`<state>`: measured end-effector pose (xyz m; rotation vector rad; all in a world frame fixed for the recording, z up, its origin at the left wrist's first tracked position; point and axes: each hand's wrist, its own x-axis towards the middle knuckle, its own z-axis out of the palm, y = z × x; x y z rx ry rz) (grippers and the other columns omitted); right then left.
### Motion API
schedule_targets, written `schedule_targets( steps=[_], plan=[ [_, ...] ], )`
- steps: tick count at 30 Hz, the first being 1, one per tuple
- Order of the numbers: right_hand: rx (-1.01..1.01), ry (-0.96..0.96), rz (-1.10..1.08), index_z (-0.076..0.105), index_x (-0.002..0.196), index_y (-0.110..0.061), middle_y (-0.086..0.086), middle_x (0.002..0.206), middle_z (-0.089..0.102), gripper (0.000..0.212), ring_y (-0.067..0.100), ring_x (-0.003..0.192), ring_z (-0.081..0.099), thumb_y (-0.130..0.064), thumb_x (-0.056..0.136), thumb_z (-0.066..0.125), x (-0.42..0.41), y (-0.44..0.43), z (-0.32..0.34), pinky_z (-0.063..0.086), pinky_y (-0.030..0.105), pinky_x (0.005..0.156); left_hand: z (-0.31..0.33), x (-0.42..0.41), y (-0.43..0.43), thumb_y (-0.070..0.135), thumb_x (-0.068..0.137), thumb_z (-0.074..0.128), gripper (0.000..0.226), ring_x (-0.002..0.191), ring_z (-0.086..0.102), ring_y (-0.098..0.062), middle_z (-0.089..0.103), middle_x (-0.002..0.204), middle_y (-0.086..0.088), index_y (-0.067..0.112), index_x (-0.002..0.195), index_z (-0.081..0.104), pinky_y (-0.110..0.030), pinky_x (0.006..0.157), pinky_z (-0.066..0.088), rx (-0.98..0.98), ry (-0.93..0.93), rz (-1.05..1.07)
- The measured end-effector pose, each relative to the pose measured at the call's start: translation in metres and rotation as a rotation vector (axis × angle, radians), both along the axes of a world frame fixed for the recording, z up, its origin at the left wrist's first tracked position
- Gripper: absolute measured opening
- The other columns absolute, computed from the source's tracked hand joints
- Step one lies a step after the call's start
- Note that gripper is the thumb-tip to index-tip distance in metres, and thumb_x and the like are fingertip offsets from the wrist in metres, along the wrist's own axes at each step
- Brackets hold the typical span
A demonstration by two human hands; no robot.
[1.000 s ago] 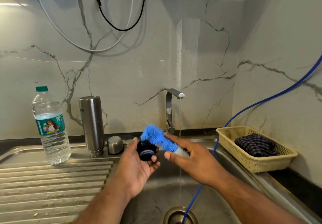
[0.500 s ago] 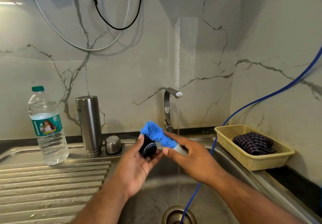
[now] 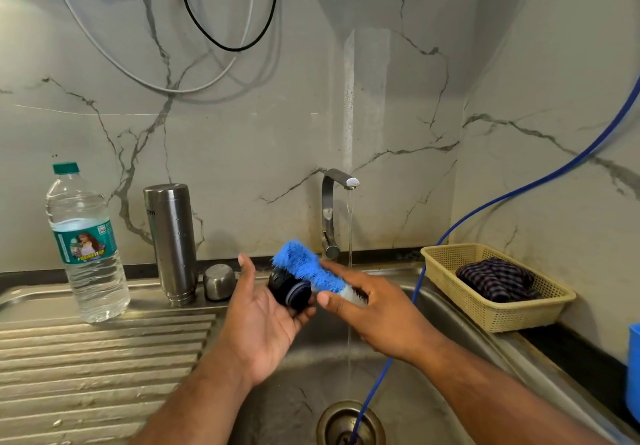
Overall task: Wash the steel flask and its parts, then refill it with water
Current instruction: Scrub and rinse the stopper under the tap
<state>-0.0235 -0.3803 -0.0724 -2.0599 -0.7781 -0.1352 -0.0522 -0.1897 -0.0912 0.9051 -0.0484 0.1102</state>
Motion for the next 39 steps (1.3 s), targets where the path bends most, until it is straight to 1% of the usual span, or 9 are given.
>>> schedule_targets(
  steps=[3, 10, 13, 17, 20, 26, 31, 36, 39],
  plan=[
    [-0.048, -0.039, 0.047, 0.045, 0.144, -0.058, -0.033, 0.131, 0.054, 0.057, -0.027, 0.108, 0.048, -0.055, 0.091, 0.068, -0.001, 0.001, -0.001, 0.041, -0.003, 0.079, 0.0, 0.001, 0.002, 0.078, 0.09, 0.027, 0.088, 0.124, 0.064, -0.033, 0.067, 0.131, -0.02, 0.01, 0.138, 0.058, -0.046, 0.106, 0.044, -0.019, -0.01, 0.018],
    [-0.039, -0.043, 0.047, 0.047, 0.144, -0.056, -0.034, 0.125, 0.054, 0.057, -0.03, 0.098, 0.049, -0.052, 0.091, 0.069, -0.003, 0.0, -0.001, 0.041, -0.002, 0.074, 0.0, -0.002, -0.001, 0.067, 0.097, 0.031, 0.075, 0.119, 0.067, -0.032, 0.068, 0.13, -0.019, 0.011, 0.139, 0.057, -0.046, 0.1, 0.047, 0.01, 0.009, 0.036],
    [0.005, -0.013, -0.036, 0.046, 0.144, -0.055, -0.033, 0.128, 0.052, 0.056, -0.034, 0.096, 0.047, -0.055, 0.092, 0.067, 0.0, -0.002, 0.001, 0.04, -0.004, 0.071, 0.0, -0.002, -0.001, 0.065, 0.099, 0.029, 0.076, 0.122, 0.065, -0.033, 0.066, 0.132, -0.02, 0.007, 0.139, 0.055, -0.047, 0.106, 0.044, 0.017, 0.015, 0.012],
    [-0.047, -0.014, 0.037, 0.047, 0.141, -0.06, -0.026, 0.136, 0.058, 0.057, -0.013, 0.105, 0.058, -0.056, 0.09, 0.07, 0.001, -0.001, -0.003, 0.047, 0.008, 0.08, 0.0, -0.003, -0.002, 0.06, 0.098, 0.035, 0.067, 0.118, 0.068, -0.032, 0.069, 0.128, -0.019, 0.011, 0.138, 0.058, -0.046, 0.1, 0.048, 0.002, 0.024, 0.027],
    [-0.023, 0.008, -0.059, 0.045, 0.144, -0.057, -0.025, 0.133, 0.055, 0.058, -0.012, 0.104, 0.055, -0.058, 0.091, 0.066, 0.004, -0.002, -0.004, 0.044, 0.007, 0.075, -0.001, -0.002, -0.001, 0.062, 0.1, 0.031, 0.072, 0.126, 0.062, -0.034, 0.067, 0.131, -0.021, 0.007, 0.138, 0.056, -0.046, 0.106, 0.045, 0.013, 0.049, 0.0],
    [0.029, 0.017, -0.144, 0.046, 0.144, -0.054, -0.03, 0.116, 0.056, 0.057, -0.021, 0.094, 0.053, -0.057, 0.091, 0.067, 0.01, -0.005, -0.006, 0.042, 0.001, 0.065, -0.003, 0.001, -0.001, 0.014, 0.105, 0.04, 0.037, 0.115, 0.069, -0.036, 0.068, 0.123, -0.028, -0.003, 0.135, 0.052, -0.048, 0.098, 0.056, -0.033, 0.099, -0.027],
    [-0.009, -0.008, -0.04, 0.047, 0.144, -0.055, -0.027, 0.13, 0.058, 0.057, -0.024, 0.101, 0.053, -0.057, 0.091, 0.068, 0.007, -0.004, -0.004, 0.042, -0.002, 0.072, -0.004, 0.0, -0.001, 0.005, 0.098, 0.052, 0.033, 0.115, 0.069, -0.031, 0.07, 0.124, -0.021, -0.002, 0.129, 0.059, -0.045, 0.095, 0.056, 0.025, 0.081, -0.006],
    [0.102, 0.08, -0.038, 0.05, 0.145, -0.048, -0.029, 0.074, 0.059, 0.056, -0.021, 0.055, 0.054, -0.047, 0.093, 0.071, 0.007, -0.006, -0.004, 0.039, 0.004, 0.048, -0.005, 0.003, 0.002, 0.013, 0.084, 0.065, 0.045, 0.111, 0.07, -0.026, 0.071, 0.124, -0.02, -0.002, 0.126, 0.062, -0.038, 0.096, 0.058, 0.065, 0.039, 0.023],
    [0.105, 0.106, 0.026, 0.051, 0.145, -0.046, -0.027, 0.075, 0.06, 0.055, -0.018, 0.055, 0.056, -0.044, 0.094, 0.071, 0.005, -0.005, 0.0, 0.041, 0.005, 0.049, -0.003, 0.002, 0.002, 0.023, 0.084, 0.067, 0.043, 0.099, 0.066, -0.021, 0.074, 0.116, -0.015, 0.001, 0.121, 0.067, -0.033, 0.084, 0.051, 0.098, 0.026, 0.073]
  ],
)
